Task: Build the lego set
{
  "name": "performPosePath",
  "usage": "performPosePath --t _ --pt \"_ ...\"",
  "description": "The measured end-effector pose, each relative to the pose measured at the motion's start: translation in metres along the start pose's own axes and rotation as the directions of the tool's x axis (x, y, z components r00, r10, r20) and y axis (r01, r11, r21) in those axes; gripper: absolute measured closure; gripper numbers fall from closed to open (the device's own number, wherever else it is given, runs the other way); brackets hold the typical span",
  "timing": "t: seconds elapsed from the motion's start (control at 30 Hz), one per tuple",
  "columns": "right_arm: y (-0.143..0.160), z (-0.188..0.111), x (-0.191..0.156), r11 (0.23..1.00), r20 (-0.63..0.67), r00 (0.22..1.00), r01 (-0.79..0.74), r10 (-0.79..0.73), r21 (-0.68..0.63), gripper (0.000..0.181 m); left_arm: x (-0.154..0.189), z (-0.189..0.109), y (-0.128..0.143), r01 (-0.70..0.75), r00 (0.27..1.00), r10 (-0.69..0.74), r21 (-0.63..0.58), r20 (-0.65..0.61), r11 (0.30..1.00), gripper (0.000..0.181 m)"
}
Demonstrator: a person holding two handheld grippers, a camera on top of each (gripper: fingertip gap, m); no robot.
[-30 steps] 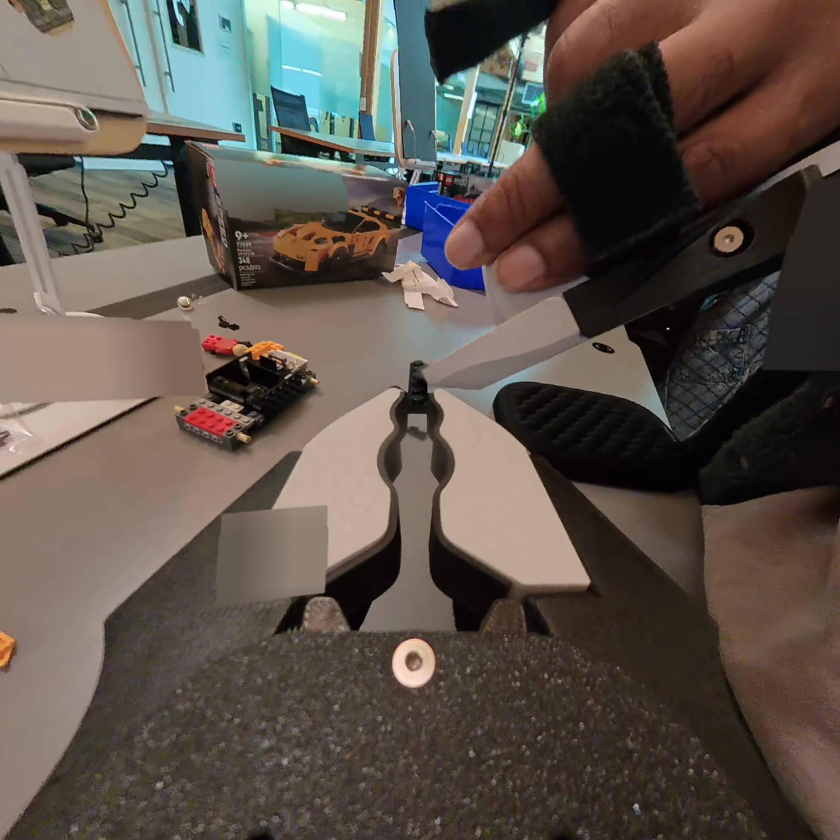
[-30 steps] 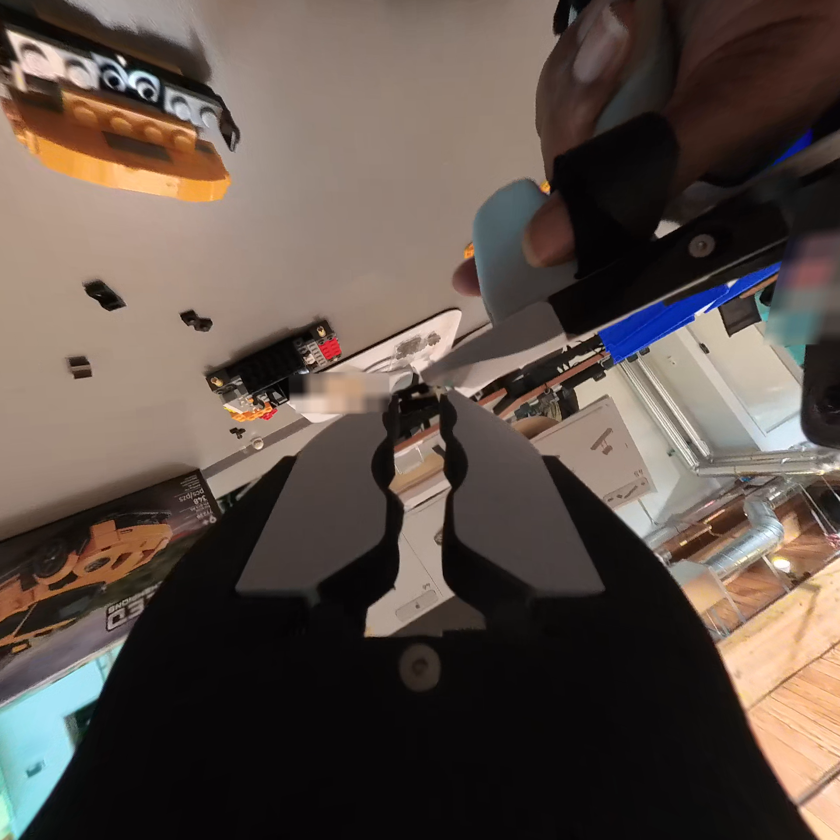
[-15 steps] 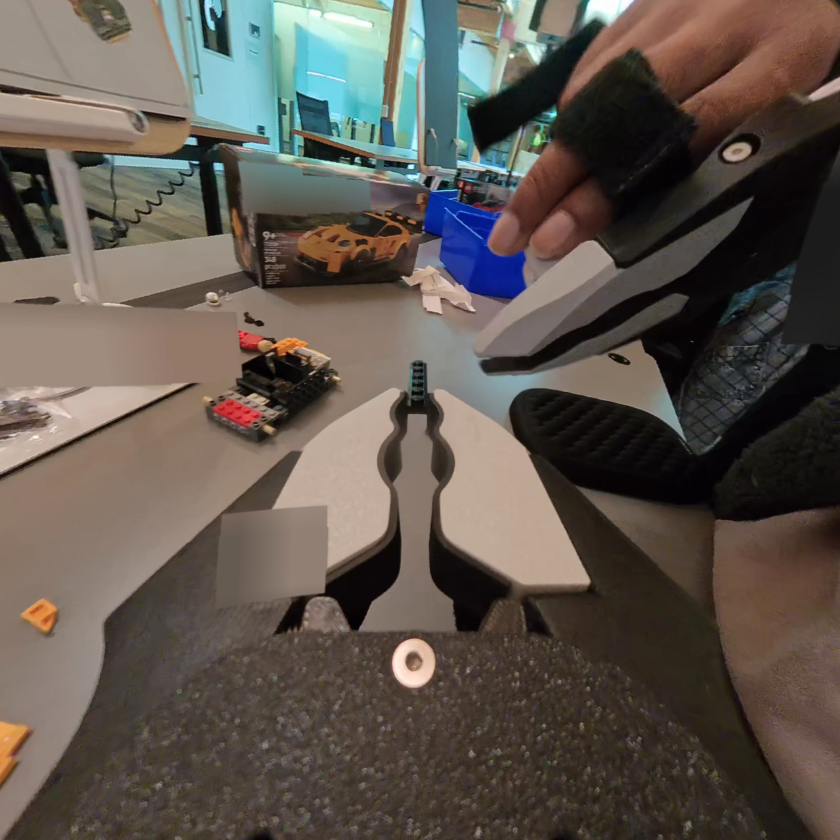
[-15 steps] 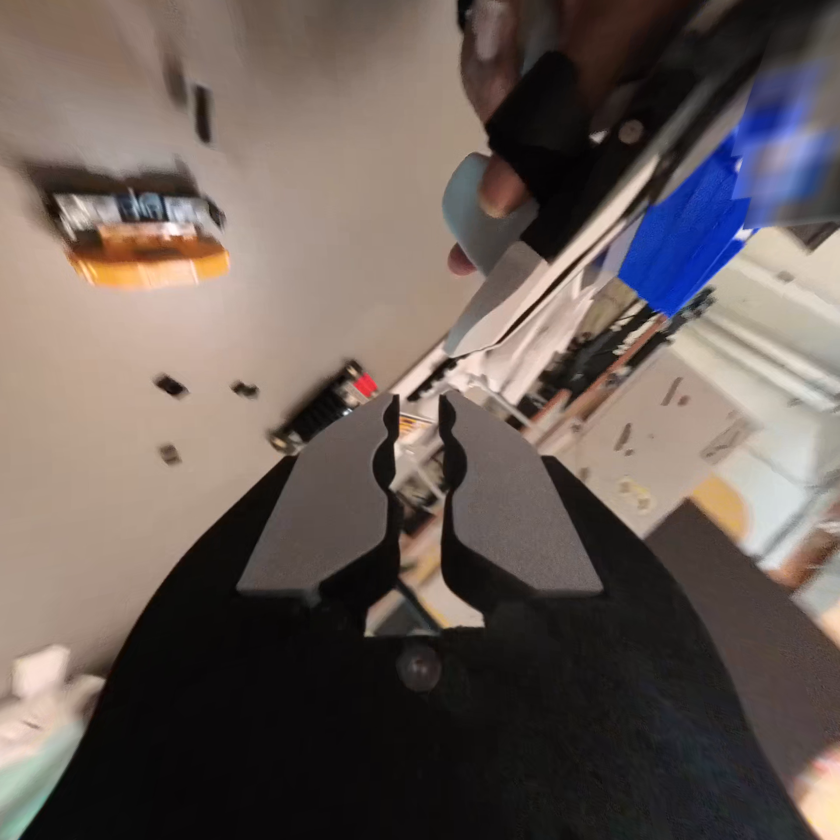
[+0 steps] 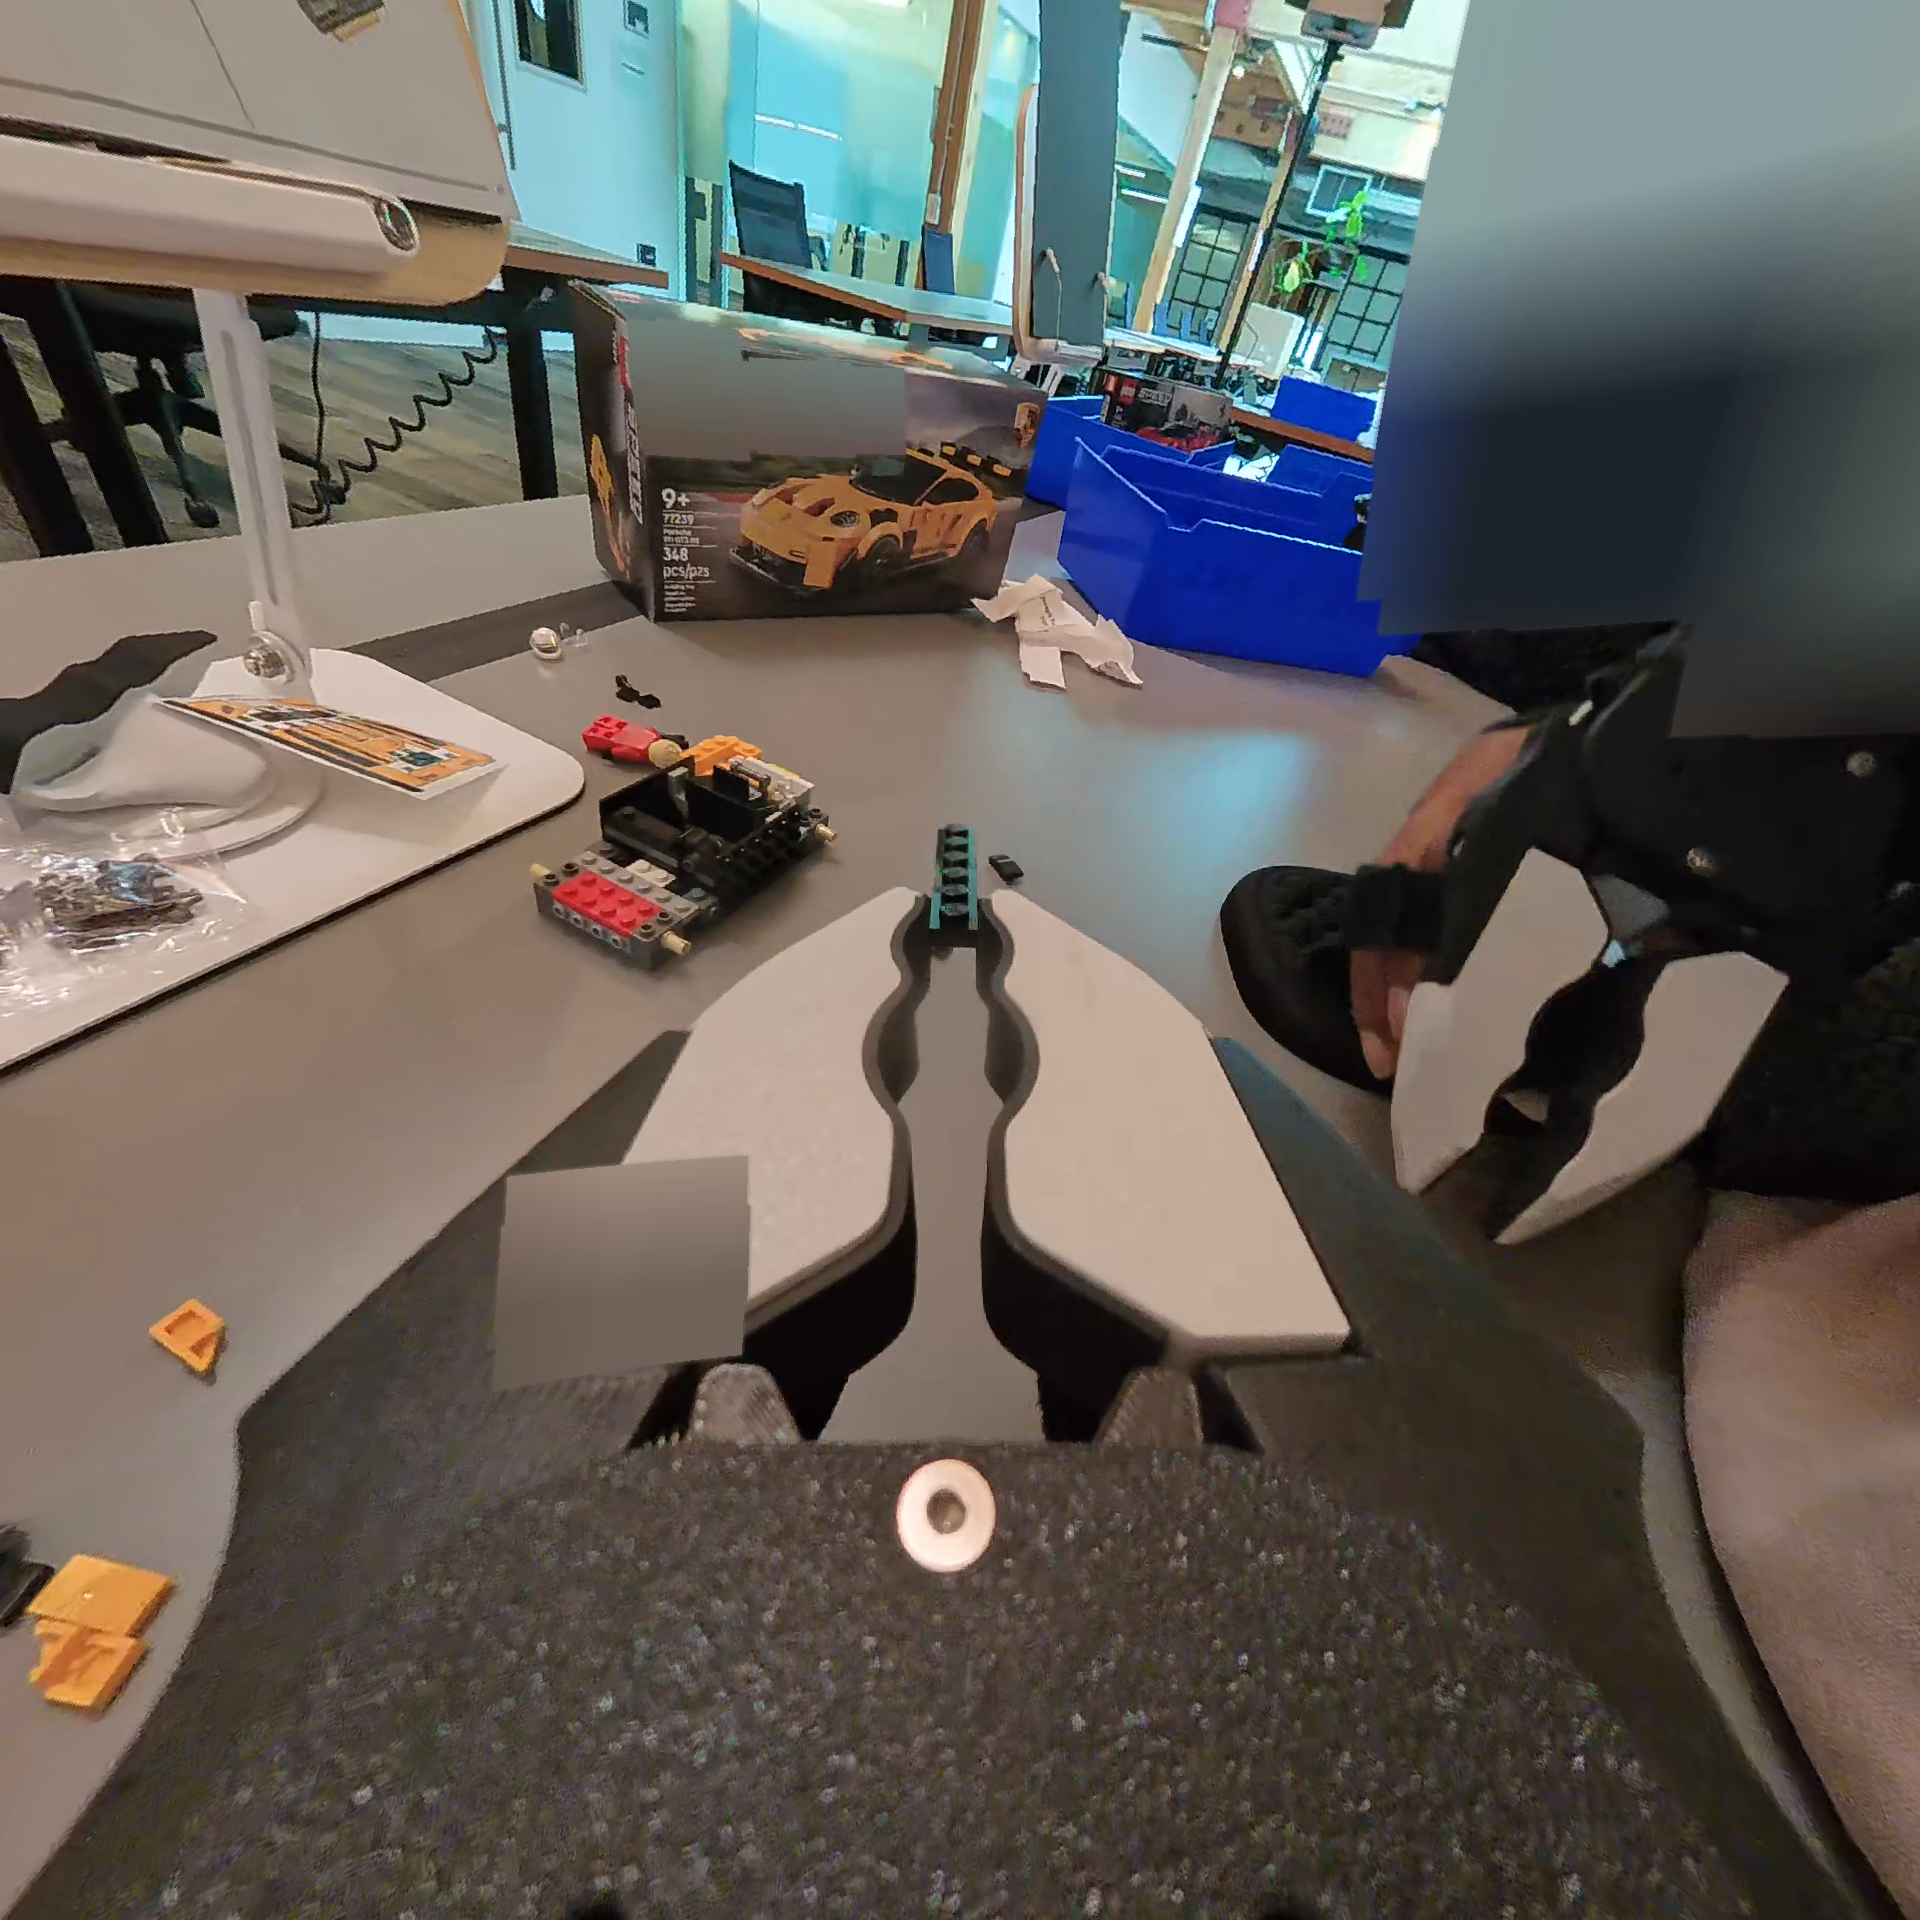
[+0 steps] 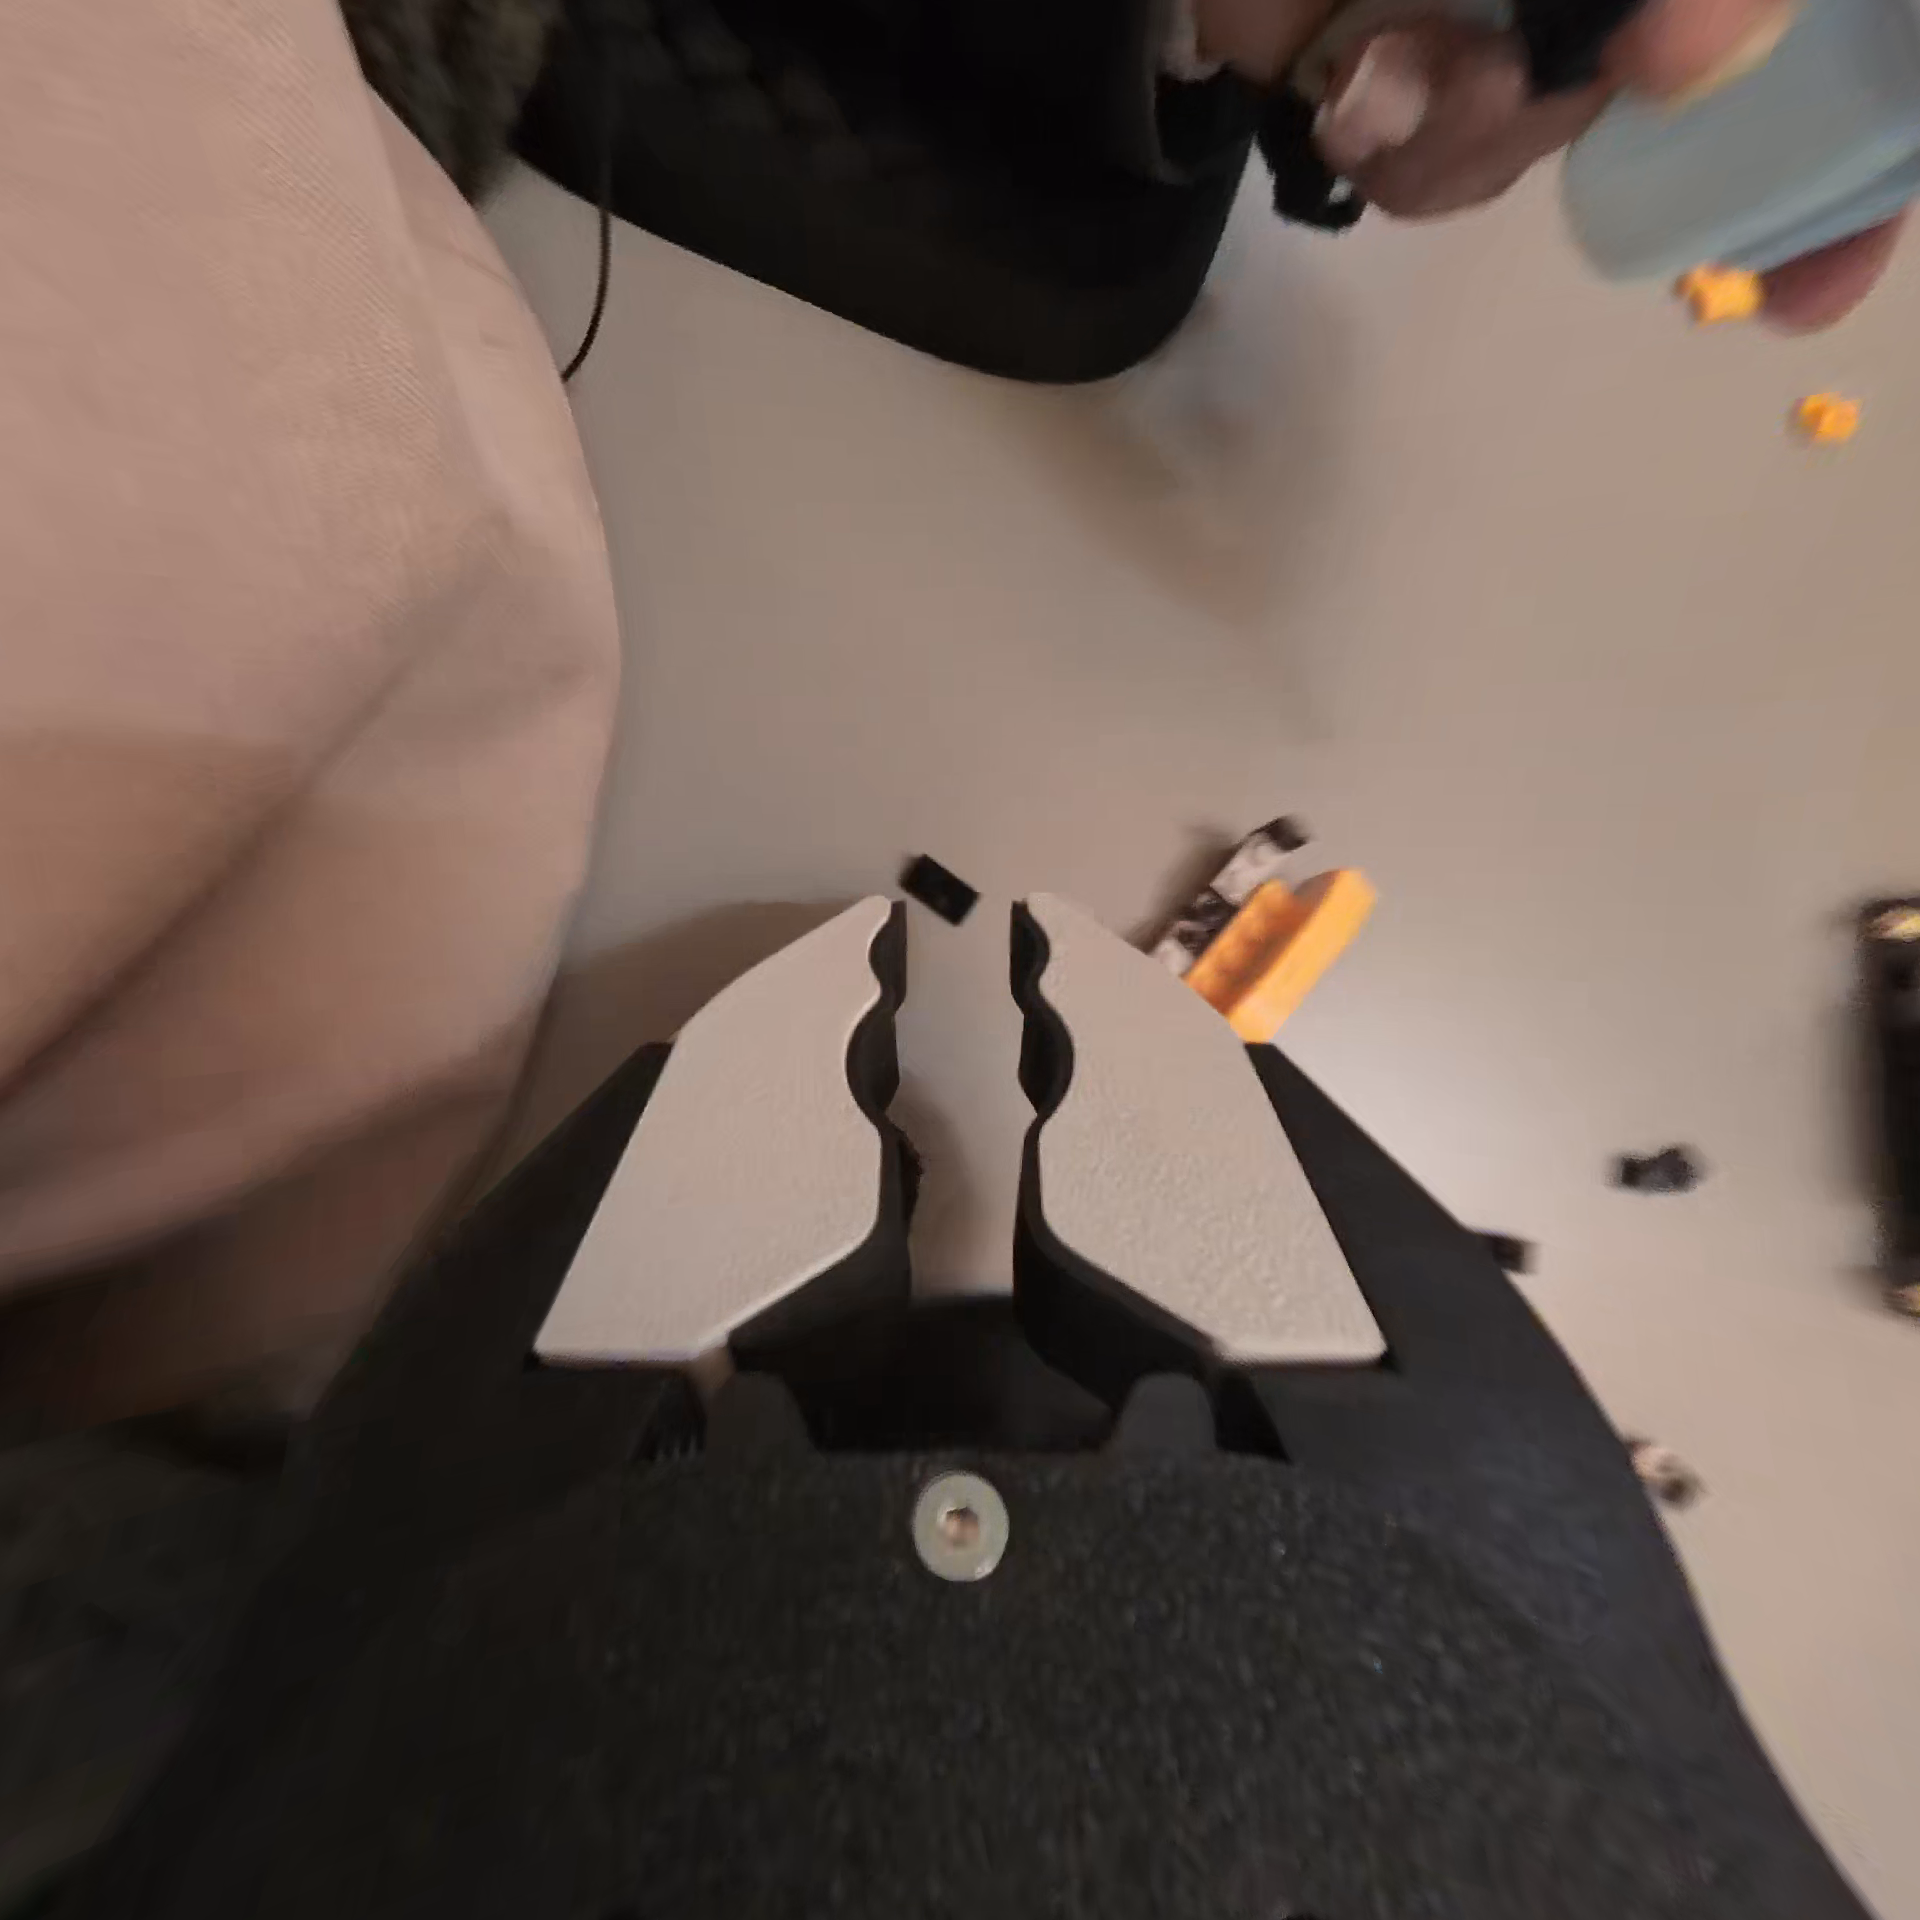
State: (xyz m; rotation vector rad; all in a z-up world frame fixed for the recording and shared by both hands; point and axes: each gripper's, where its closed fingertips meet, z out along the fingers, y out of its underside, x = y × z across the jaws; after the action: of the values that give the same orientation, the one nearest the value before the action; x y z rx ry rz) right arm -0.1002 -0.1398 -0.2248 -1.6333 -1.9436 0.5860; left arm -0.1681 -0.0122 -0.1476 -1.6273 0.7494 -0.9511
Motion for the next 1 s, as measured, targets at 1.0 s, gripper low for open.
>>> performPosePath --t 1.0 --pt "-0.031 -0.035 0.043 0.983 -0.040 0.998 0.047 -0.041 0.175 0.166 0.041 0.005 0.013 -0.066 0.973 0.050 -0.066 -0.224 0.996 0.173"
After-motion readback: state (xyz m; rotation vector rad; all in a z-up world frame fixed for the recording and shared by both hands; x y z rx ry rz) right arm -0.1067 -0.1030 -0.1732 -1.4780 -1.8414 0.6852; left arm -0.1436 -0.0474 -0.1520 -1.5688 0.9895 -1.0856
